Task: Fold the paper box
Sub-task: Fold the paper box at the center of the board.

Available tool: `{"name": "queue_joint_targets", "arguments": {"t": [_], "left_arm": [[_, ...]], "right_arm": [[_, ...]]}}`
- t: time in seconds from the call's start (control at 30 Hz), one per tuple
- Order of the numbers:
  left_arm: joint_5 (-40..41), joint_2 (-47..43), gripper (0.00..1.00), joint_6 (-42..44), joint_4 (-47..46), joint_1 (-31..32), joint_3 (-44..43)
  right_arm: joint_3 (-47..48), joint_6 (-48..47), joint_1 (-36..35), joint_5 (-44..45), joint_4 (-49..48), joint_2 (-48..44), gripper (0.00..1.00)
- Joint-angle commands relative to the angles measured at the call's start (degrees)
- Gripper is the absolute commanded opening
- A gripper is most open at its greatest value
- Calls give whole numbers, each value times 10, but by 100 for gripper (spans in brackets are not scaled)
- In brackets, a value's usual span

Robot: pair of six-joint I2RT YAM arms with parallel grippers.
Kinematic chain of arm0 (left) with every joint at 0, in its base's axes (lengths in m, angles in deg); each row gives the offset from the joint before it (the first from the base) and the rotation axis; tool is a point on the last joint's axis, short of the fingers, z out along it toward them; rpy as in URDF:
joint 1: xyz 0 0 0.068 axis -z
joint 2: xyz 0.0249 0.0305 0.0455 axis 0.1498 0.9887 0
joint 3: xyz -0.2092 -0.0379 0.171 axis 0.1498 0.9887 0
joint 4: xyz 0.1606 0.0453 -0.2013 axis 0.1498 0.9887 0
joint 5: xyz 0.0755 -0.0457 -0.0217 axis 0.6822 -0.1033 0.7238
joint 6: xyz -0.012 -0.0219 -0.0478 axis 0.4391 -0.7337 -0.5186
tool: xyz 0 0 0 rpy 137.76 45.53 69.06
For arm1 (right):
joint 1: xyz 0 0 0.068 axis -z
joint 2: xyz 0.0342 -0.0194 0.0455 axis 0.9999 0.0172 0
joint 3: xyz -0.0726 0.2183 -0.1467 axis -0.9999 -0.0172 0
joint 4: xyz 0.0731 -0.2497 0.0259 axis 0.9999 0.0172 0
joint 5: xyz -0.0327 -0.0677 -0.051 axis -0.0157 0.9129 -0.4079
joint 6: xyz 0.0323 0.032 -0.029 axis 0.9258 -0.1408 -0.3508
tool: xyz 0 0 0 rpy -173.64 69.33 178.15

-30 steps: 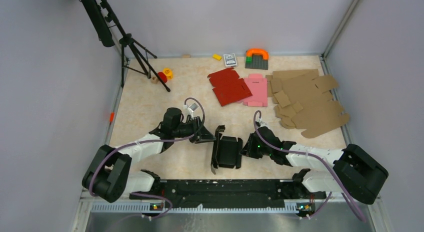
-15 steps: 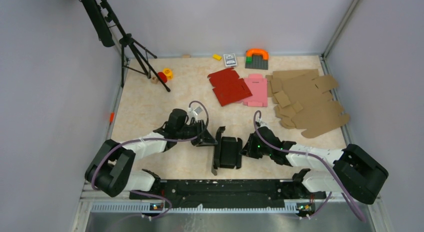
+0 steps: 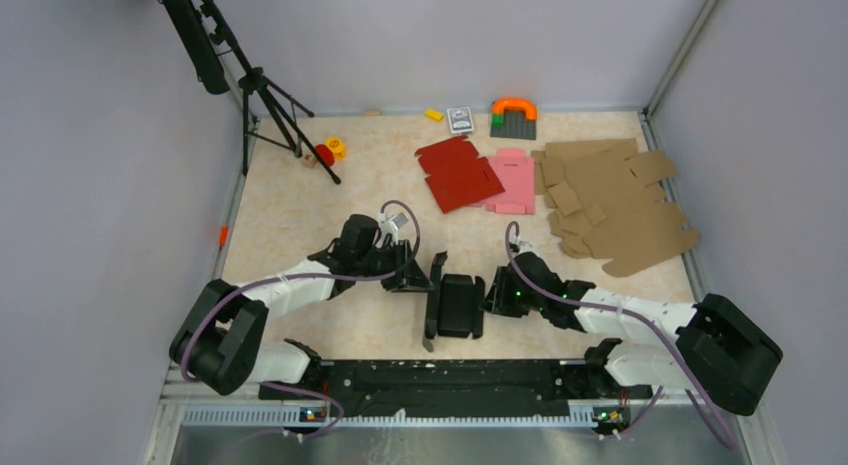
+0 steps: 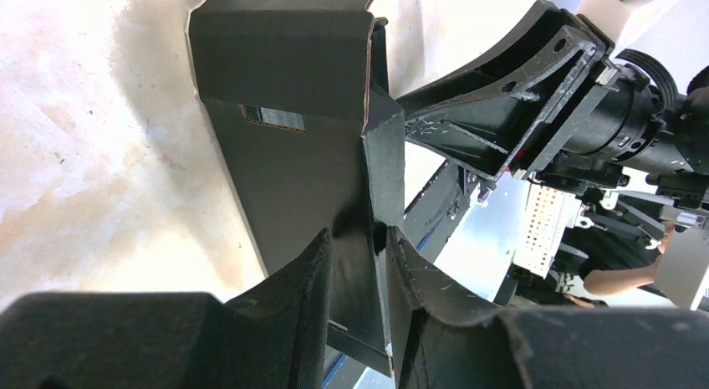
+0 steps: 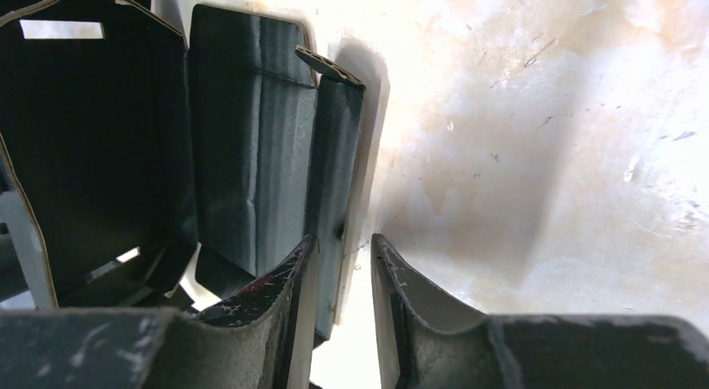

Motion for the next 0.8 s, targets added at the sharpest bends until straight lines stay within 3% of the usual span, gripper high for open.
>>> {"name": "queue_joint_targets", "arguments": {"t": [0.0, 0.27, 0.4, 0.57, 0.7, 0.77], "left_arm": [[19, 1, 31, 23, 22, 2, -7], [14, 3, 30, 31, 30, 3, -14], [11, 5, 30, 31, 29, 3, -16], [5, 8, 29, 31, 29, 3, -17], [5, 9, 29, 34, 29, 3, -15], [3, 9, 29, 35, 30, 2, -16]], "right_arm": [[32, -53, -8, 26, 52, -21, 30], [79, -158, -6, 69, 99, -65, 36], [107, -196, 7, 70, 67, -69, 33], [185, -227, 51, 17, 34, 2, 36], [271, -251, 89, -79, 17, 87, 38], [329, -309, 91, -132, 33, 131, 39]]}}
